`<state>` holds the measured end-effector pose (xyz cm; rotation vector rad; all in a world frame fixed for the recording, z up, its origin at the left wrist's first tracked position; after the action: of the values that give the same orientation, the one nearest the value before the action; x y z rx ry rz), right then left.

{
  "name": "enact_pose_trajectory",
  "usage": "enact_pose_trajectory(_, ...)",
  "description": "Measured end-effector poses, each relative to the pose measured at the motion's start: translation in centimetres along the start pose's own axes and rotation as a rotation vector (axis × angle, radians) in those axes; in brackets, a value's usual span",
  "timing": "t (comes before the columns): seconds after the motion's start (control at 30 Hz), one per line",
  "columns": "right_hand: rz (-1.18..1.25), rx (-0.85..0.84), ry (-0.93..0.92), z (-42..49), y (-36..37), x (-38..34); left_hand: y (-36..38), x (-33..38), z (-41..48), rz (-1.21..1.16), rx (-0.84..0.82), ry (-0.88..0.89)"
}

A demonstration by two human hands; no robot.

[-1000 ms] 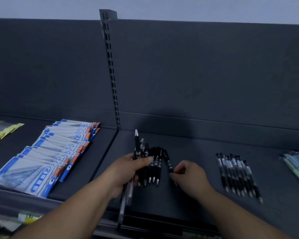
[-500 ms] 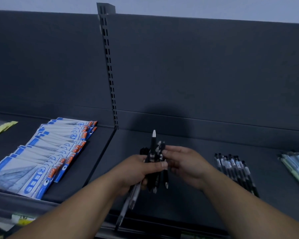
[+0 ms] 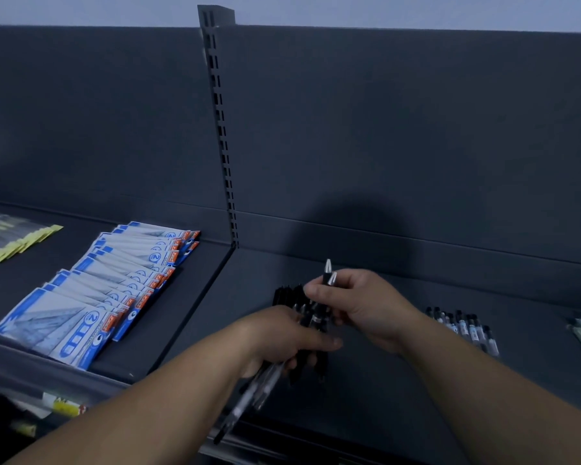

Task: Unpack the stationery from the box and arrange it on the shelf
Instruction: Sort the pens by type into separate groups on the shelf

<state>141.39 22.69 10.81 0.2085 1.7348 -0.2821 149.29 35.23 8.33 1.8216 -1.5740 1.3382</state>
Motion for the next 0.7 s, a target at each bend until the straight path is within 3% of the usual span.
enact_pose_trajectory(0.1,-0.072,0.115,-0.077,0.4,-0.8,-0.4,0.2,-0.1,0.3,-0.207,0.088,0.024)
enact_pose_trajectory(0.23,-0.093,0.403,-0.14,0.8,-3.5,0.2,-1.0,-0.4,0.3,-0.578,0.269,0.033)
enact_pose_trajectory(0.3,-0.258,0.475,-0.201,1.0,-4.2,1.3,-1.4,-0.8,0.6,-0.721,0.374,0.001)
enact_pose_trajectory(0.4,-0.504,0.537,-0.328,0.9,-4.0,3.1,-1.4,-1.4,1.0,-0.829,0.438,-0.033)
enact_pose_trajectory(0.53,-0.439,0.691,-0.395,0.9,-4.7,5.2,-1.3,-2.2,1.5,-0.872,0.489,-0.041)
enact_pose_trajectory(0.6,-0.553,0.708,-0.403,0.9,-5.2,6.4,-1.2,-2.4,1.8,-0.875,0.497,-0.044)
enact_pose_trajectory(0.7,-0.774,0.558,-0.409,0.4,-4.5,9.1,-0.9,-2.6,2.0,-0.866,0.486,-0.04)
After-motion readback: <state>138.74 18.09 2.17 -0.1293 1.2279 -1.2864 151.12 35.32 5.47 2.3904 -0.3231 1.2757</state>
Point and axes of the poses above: each hand's wrist, its own z-axis towards the middle knuckle, its own y-axis out of the palm, x = y × z, the point moved 1 cm from there along z, towards the middle knuckle, and after that the axes turned 1 degree about -x, right-handed, at the moved point
